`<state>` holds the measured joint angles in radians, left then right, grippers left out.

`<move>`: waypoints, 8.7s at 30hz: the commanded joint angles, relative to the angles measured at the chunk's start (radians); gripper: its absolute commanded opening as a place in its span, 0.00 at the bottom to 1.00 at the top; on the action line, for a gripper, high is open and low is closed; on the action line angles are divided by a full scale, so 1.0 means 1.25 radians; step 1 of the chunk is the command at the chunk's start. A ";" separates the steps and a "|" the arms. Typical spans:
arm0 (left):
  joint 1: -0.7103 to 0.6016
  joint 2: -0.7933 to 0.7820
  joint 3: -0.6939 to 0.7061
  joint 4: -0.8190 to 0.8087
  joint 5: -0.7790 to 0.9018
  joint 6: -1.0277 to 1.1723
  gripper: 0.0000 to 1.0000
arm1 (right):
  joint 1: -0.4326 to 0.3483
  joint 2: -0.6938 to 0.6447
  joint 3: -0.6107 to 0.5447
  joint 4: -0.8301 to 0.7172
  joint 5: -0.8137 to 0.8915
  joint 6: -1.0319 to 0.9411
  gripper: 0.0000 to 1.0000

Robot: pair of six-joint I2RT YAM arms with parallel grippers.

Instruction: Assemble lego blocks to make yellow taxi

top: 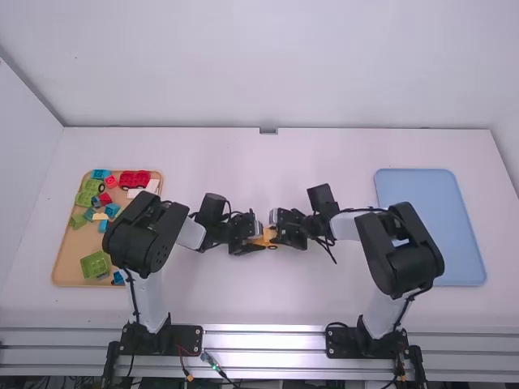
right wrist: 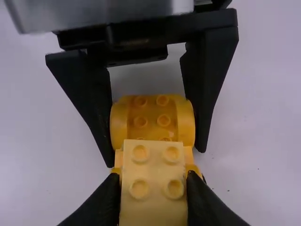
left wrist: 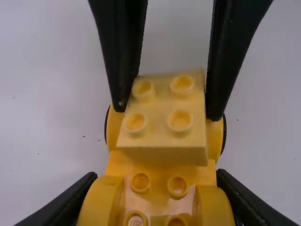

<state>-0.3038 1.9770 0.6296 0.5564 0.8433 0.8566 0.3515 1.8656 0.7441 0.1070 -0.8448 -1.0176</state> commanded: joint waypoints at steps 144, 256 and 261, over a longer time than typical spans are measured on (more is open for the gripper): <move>-0.003 0.013 0.000 0.020 0.009 0.004 0.42 | -0.014 0.141 0.140 -0.057 -0.081 -0.021 0.00; 0.720 -0.021 0.726 -1.115 -0.667 -0.996 0.96 | -0.050 -0.148 0.164 0.058 0.282 0.335 0.99; 0.719 -0.021 0.722 -1.132 -0.729 -1.093 0.73 | -0.050 -0.148 0.164 0.055 0.282 0.336 0.99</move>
<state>0.6010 1.9488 1.5490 -0.8494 -0.0135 -0.4252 0.2935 1.6997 0.9394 0.1764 -0.4900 -0.6086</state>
